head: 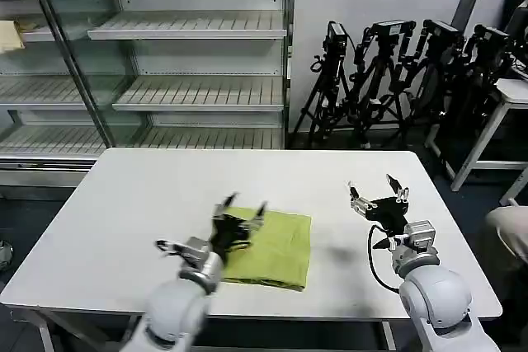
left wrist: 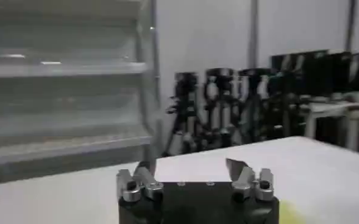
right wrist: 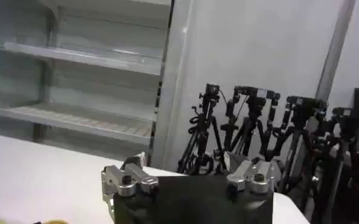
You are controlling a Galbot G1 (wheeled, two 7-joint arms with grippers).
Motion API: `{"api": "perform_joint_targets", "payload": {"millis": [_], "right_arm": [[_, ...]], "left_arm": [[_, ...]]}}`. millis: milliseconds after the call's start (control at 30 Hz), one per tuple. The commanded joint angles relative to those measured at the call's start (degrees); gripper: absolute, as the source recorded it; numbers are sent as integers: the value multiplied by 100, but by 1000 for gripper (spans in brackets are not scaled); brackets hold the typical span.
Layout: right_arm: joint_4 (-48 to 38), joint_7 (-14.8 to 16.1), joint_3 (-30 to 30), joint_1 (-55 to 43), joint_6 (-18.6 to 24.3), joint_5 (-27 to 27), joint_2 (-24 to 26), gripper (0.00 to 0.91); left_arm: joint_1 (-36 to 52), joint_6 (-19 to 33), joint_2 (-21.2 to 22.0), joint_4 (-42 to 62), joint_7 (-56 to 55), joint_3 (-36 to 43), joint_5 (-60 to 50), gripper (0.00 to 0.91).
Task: Fold and organize the clothes.
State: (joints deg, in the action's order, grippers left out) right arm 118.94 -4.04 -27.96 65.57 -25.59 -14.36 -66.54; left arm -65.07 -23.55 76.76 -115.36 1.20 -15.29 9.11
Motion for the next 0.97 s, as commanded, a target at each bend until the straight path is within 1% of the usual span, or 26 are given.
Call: {"api": "perform_joint_targets", "payload": {"millis": [33,67,100,133,200,333,467,533,667,767,800,867,900,967], "right_arm": [[-245,71,9,-27,182,180,-52,907],[-249,92,8,-24,158,285,-53,907],[-270,254,-32,0,215,717,-57,907],[-270,373,-51,49,314,874,-52,907],[-237,361,-71,92,354,817,-56,907],[-184,227,-142,185,489,789,-100,907],[-249,209,-165,291,716,823,-208,907],[-272,165,-155,326,748,813,-265,907],[-174,212,-127,391,770,830,-296,907],[-39,265,-99,476,819,1205,-367,907],[-29,265,-98,484,828,1255,-380,907],[-33,168,-111,505,853,1319,-427,907],[-47,117,-134,501,849,1357,-476,907],[-1,133,-170,540,834,1469,-552,907]], "left_arm": [[-525,1012,-880,286,1216,-2698,-40,907],[-540,1027,-880,285,1239,-2706,-48,907],[-567,1041,-874,287,1244,-2705,-50,907],[-581,1043,-857,285,1246,-2696,-51,907],[-576,1049,-837,293,1241,-2662,-68,907],[-692,1130,-757,264,1239,-2523,-172,907],[-789,1224,-691,248,1247,-2483,-151,907],[-846,1348,-717,198,1256,-2481,-225,907],[-949,1606,-751,121,1255,-2498,-305,907],[-1007,1826,-777,98,1376,-2518,-283,907],[-1017,1866,-785,82,1410,-2518,-255,907],[-1029,1795,-786,20,1431,-2513,-271,907],[-1057,1844,-781,-33,1472,-2513,-289,907],[-1149,1960,-774,-145,1459,-2485,-292,907]]}}
